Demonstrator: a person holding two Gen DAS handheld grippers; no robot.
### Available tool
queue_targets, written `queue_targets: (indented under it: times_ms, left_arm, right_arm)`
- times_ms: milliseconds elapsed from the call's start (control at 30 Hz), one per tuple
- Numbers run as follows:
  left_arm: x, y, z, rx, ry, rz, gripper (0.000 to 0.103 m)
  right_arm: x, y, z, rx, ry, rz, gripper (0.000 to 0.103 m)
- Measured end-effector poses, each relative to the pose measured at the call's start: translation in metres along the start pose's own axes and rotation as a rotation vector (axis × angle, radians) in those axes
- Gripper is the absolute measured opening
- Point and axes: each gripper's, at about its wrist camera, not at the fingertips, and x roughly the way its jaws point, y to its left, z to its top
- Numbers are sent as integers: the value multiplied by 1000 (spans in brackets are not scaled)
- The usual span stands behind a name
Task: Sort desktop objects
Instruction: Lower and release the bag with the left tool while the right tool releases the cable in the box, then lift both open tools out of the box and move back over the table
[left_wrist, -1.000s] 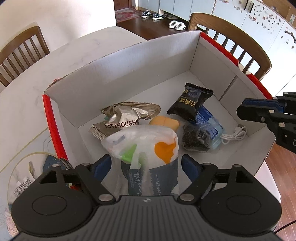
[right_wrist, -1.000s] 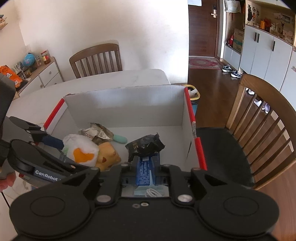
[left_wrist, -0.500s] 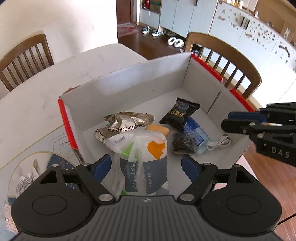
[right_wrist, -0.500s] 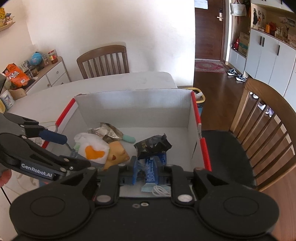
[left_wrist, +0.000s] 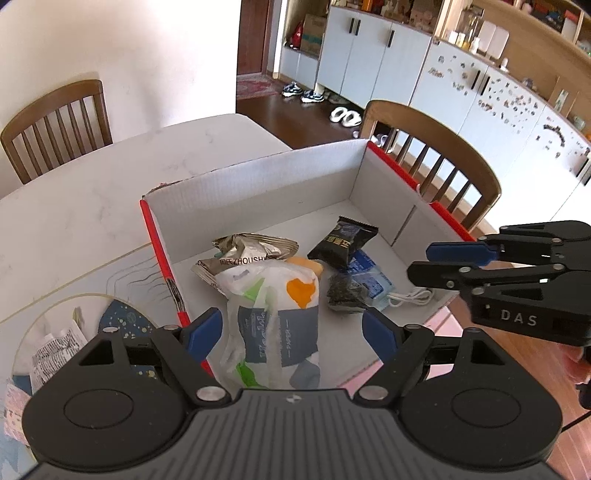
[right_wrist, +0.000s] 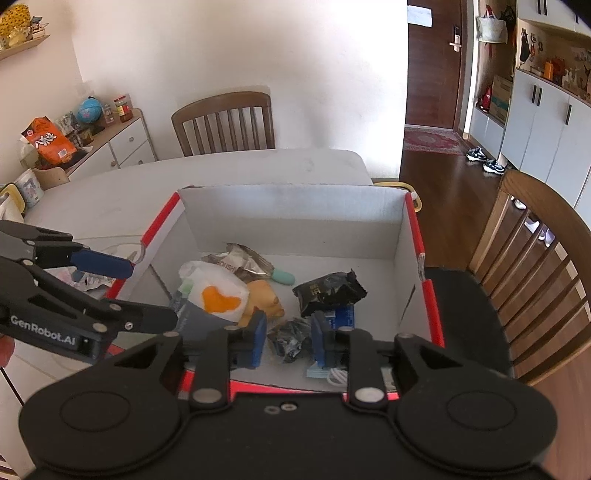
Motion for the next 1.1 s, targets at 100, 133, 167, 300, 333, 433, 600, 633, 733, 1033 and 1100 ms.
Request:
queue_targets:
  times_ms: [100,133,167,300,333,433,600,633,733,1033,1100]
  left_arm:
    - [-7,1,-6,6,-20,-13,83]
    - [-9,2,-8,14,-24,-16,83]
    - [-11,2,-10,23,-28,-18,83]
    - [-20,7,-20,45,-47,-38,87]
    - [-22,9,-22,47,-53,-42,87]
    - [-27,17,-27,51,-66,-55,98]
    - [-39,32,-35,62,-89,-89,102]
    - [-42,35,-37,61,-91,-98,103]
    - [-47,45,-42,63,-100,-108,103]
    - [-64,74,-61,70,-124,-120,103]
    - [-66,81,-64,69,-124,-121,103]
  right_arm:
    - [-2,7,-1,-13,-7,-6,37]
    - [-3,10,-2,-19,-11,-11,38]
    - [-3,12,-2,-24,-12,-13,40]
    - [-7,22,-2,-14,-31,-18,55]
    - [-8,24,-2,-12,-35,-18,61]
    - [-11,32,-1,-7,-53,-25,71]
    - [-11,46,0,23,-64,-43,78]
    - [-11,50,0,27,-65,-47,78]
    - [-10,62,-1,34,-69,-59,83]
    - [-10,99,-5,52,-91,-79,89]
    - [-10,106,-6,57,-94,-81,89]
